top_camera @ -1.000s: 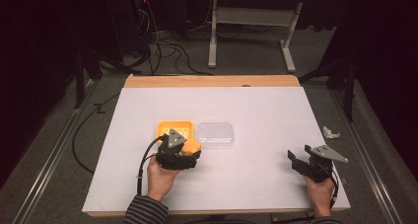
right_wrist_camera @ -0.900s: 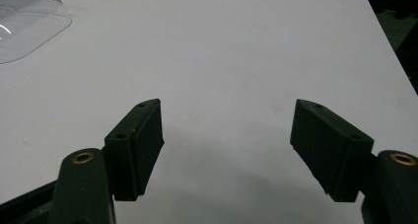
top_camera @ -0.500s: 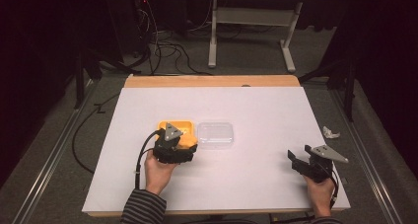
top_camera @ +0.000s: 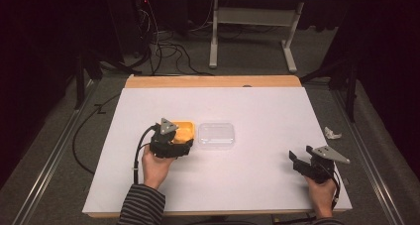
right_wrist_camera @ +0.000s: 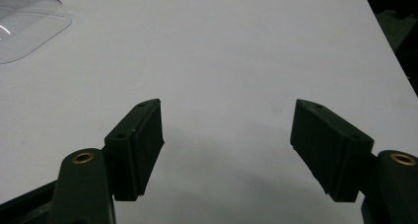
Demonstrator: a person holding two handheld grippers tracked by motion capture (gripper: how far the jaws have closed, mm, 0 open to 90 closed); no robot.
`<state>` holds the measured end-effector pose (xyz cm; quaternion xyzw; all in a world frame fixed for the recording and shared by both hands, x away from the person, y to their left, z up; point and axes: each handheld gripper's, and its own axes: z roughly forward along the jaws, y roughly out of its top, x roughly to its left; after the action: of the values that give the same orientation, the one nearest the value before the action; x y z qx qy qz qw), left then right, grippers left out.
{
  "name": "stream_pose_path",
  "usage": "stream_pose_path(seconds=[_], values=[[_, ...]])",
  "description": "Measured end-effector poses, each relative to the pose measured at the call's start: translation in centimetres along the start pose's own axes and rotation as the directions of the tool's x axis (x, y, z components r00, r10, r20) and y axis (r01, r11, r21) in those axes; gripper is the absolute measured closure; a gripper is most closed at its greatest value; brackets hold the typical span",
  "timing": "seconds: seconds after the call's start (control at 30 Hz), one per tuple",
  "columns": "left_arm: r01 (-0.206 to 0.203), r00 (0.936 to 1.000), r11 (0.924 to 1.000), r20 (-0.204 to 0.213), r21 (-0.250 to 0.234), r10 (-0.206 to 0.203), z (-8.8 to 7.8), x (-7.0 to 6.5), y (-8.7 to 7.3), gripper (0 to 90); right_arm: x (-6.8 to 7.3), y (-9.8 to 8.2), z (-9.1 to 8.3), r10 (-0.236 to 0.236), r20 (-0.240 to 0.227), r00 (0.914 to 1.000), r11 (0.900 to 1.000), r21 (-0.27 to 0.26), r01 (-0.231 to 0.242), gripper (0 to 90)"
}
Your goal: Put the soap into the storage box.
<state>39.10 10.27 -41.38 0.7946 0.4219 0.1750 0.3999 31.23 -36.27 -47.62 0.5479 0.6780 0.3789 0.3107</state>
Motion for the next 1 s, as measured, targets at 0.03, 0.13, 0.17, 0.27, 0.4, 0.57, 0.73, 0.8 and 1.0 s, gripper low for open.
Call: stream_pose_path(seconds=[0.03,0.13,0.17,0.27,0.4,0.57,0.73,0.8,1.0], values=[[-0.001,1.0000,1.0000,-0.005,0.003,0.001,0.1,0.1,0.0,26.0,0.0,0.0,0.0,0.002,0.000,1.0000,1.000,0.000,-0.002,28.7],[0.003,0.9999,1.0000,-0.015,0.005,-0.003,0.2,0.5,0.0,25.9,0.0,0.0,0.0,0.000,0.001,1.0000,1.000,0.000,0.000,28.8],[0.007,0.9998,1.0000,-0.019,0.004,-0.007,0.2,0.6,0.0,26.0,0.0,0.0,0.0,-0.002,0.000,1.0000,1.000,0.002,0.002,28.7],[0.013,0.9995,0.9999,-0.028,0.006,-0.012,0.3,0.9,0.1,26.0,0.0,0.0,0.0,-0.001,0.000,1.0000,1.000,0.003,0.001,28.7],[0.008,0.9991,0.9999,-0.041,0.008,-0.007,0.3,1.1,0.4,26.0,0.0,0.0,0.0,-0.002,0.000,1.0000,1.000,0.000,0.002,28.8],[0.010,0.9987,0.9999,-0.049,-0.005,-0.011,0.2,1.5,1.0,26.0,0.0,0.0,0.0,-0.004,-0.001,1.0000,1.000,0.002,0.004,28.8],[0.030,0.9983,0.9996,-0.051,0.000,-0.030,0.5,2.1,0.9,26.0,0.0,0.0,0.0,-0.001,0.000,1.0000,1.000,0.001,0.001,28.7],[0.034,0.9979,0.9994,-0.056,-0.001,-0.034,0.6,2.3,0.9,26.0,0.0,0.0,0.0,0.000,0.000,1.0000,1.000,0.000,0.000,28.7],[0.026,0.9961,0.9997,-0.084,-0.005,-0.026,1.0,2.4,1.0,26.0,0.0,0.0,0.0,-0.004,0.000,1.0000,1.000,0.002,0.004,28.7]])
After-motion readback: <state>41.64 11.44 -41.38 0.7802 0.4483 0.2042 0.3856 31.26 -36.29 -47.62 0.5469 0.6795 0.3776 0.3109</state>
